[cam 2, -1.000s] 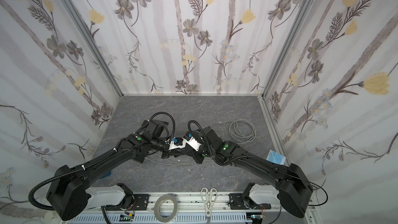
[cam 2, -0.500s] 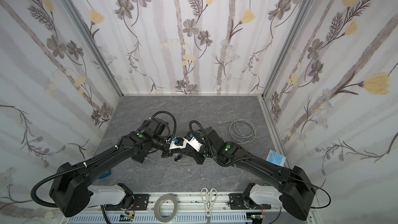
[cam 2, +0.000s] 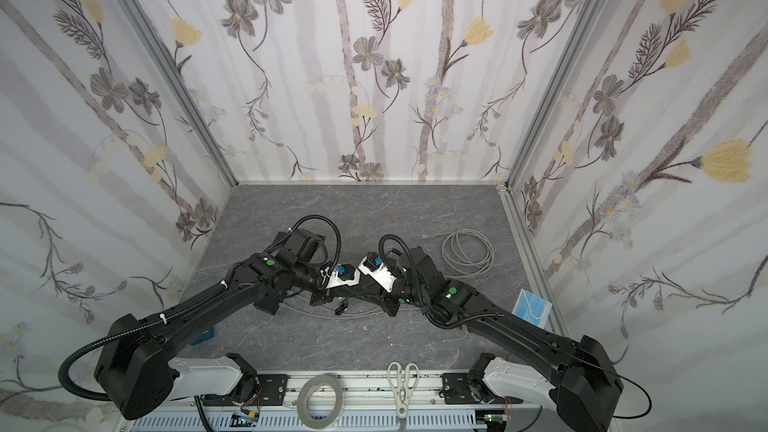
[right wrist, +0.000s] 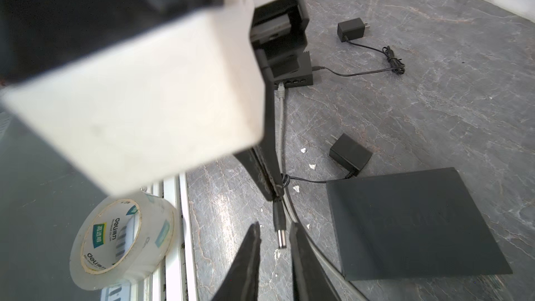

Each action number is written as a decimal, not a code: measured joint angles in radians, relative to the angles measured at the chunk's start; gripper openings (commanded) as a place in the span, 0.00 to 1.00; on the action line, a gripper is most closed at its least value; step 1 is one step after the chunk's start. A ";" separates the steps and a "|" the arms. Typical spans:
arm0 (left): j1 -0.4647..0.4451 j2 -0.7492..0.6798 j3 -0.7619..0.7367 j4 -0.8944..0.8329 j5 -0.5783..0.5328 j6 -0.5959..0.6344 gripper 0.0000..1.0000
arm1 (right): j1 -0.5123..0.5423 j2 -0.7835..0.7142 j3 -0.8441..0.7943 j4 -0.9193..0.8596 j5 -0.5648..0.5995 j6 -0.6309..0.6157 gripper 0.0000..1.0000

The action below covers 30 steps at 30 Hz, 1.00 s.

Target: Insert the plug into the switch port

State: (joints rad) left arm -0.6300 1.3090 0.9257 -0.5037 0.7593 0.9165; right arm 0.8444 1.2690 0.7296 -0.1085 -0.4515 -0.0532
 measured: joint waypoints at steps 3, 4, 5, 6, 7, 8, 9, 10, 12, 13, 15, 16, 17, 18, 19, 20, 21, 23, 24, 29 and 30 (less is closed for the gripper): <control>0.000 0.000 0.000 -0.001 -0.001 0.000 0.00 | 0.000 0.015 -0.024 0.009 -0.034 0.000 0.27; 0.000 0.000 0.000 -0.001 -0.001 0.000 0.00 | 0.000 0.019 -0.032 0.020 -0.041 0.000 0.27; 0.000 0.000 0.000 -0.001 -0.002 0.000 0.00 | -0.002 0.022 -0.039 0.026 -0.043 0.001 0.27; 0.000 0.000 0.000 -0.001 -0.003 0.000 0.00 | -0.004 0.024 -0.045 0.030 -0.044 0.001 0.27; 0.000 0.000 0.000 -0.001 -0.004 0.000 0.00 | -0.007 0.025 -0.051 0.035 -0.045 0.008 0.27; 0.000 -0.001 0.000 -0.002 -0.004 0.000 0.00 | -0.010 0.026 -0.058 0.042 -0.048 0.012 0.27; 0.000 -0.001 0.000 -0.002 -0.003 0.000 0.00 | -0.019 0.027 -0.064 0.048 -0.052 0.013 0.27; 0.000 -0.002 0.000 -0.001 -0.003 0.000 0.00 | -0.030 0.027 -0.069 0.058 -0.066 0.022 0.27; 0.000 -0.002 0.000 -0.002 -0.003 0.000 0.00 | -0.050 0.030 -0.077 0.084 -0.077 0.030 0.27; 0.000 -0.003 0.000 -0.002 -0.003 0.000 0.00 | -0.055 0.033 -0.080 0.097 -0.084 0.037 0.27; 0.000 -0.005 0.000 -0.002 -0.003 0.000 0.00 | -0.064 0.039 -0.090 0.124 -0.105 0.040 0.27; 0.000 -0.008 0.000 -0.002 -0.003 0.000 0.00 | -0.071 0.041 -0.099 0.141 -0.124 0.053 0.27; 0.000 -0.009 0.000 -0.001 -0.002 0.000 0.00 | -0.080 0.041 -0.110 0.162 -0.136 0.060 0.27; 0.000 -0.010 0.000 -0.001 -0.001 0.000 0.00 | -0.087 0.041 -0.120 0.179 -0.150 0.074 0.27; 0.000 -0.011 0.000 -0.001 0.000 0.000 0.00 | -0.094 0.041 -0.129 0.197 -0.165 0.080 0.27; 0.000 -0.012 0.000 -0.001 0.000 0.000 0.00 | -0.100 0.042 -0.137 0.214 -0.180 0.094 0.27; 0.000 -0.013 0.000 -0.001 0.000 0.000 0.00 | -0.101 0.042 -0.142 0.230 -0.196 0.104 0.27; 0.000 -0.013 0.000 -0.001 0.000 0.000 0.00 | -0.102 0.047 -0.147 0.262 -0.225 0.113 0.26; 0.000 -0.013 0.000 -0.001 0.000 0.000 0.00 | -0.103 0.051 -0.148 0.274 -0.237 0.125 0.26; 0.000 -0.013 0.000 -0.001 0.001 0.000 0.00 | -0.105 0.068 -0.159 0.316 -0.278 0.146 0.23; 0.000 -0.014 0.000 -0.002 0.001 0.000 0.00 | -0.105 0.070 -0.162 0.324 -0.280 0.155 0.22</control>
State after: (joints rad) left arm -0.6296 1.2953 0.9257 -0.5053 0.7601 0.9161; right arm 0.7399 1.3388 0.5678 0.2157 -0.7319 0.1020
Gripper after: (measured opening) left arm 0.051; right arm 0.237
